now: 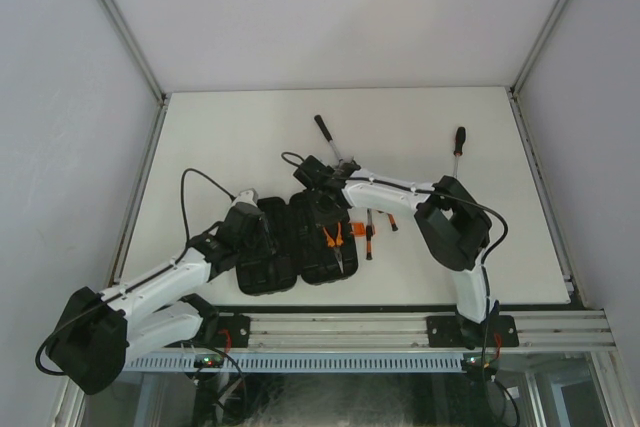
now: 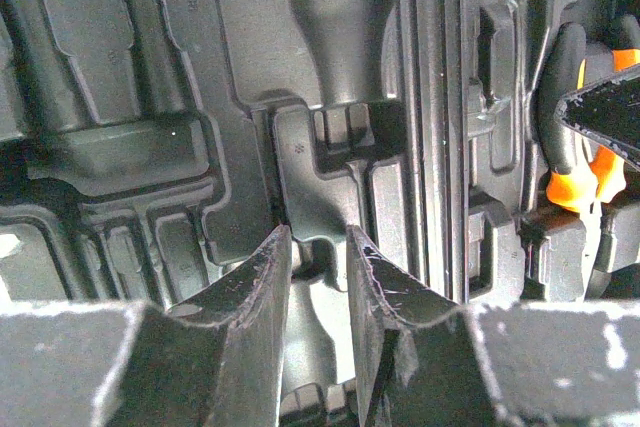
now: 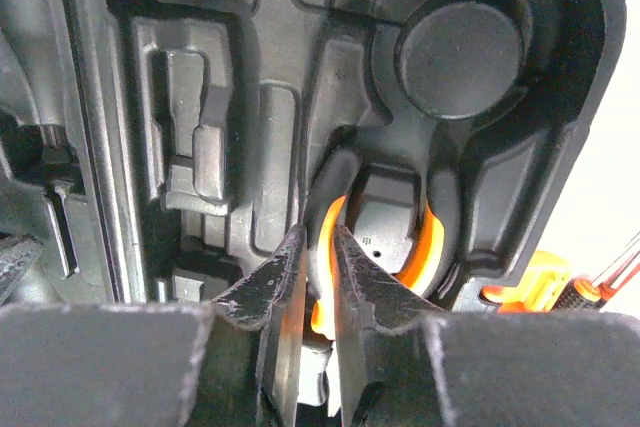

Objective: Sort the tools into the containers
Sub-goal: Place the pliers in the storage box.

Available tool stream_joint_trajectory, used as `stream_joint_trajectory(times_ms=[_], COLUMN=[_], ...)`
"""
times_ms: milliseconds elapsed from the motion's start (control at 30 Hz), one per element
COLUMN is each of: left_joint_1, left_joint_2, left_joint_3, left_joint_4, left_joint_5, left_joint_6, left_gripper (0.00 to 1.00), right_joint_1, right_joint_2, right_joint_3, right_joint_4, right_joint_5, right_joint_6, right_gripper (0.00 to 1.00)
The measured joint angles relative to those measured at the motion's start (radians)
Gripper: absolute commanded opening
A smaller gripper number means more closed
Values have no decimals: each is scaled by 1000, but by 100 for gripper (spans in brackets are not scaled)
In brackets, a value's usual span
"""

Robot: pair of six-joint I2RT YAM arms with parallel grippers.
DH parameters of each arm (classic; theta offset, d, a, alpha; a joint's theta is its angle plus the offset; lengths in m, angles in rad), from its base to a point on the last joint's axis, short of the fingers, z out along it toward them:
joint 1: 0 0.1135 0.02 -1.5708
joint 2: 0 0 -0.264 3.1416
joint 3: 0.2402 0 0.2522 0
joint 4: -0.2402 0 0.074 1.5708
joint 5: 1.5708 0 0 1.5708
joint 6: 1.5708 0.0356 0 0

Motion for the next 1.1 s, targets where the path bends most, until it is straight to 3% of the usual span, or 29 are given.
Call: stream_joint_trajectory(times_ms=[767, 1100], left_joint_1=[4, 4], left_joint_2=[13, 16], left_joint_3=[0, 0], left_joint_4=[14, 14], left_joint_5=[10, 9], left_joint_6=[2, 3], left_gripper=[31, 31], right_joint_1=[-8, -10], right_joint_2=[34, 36], right_joint_3=[40, 15], right_joint_4=[-39, -30], right_joint_5=[3, -7], right_joint_6=[21, 33], right_gripper=[0, 0])
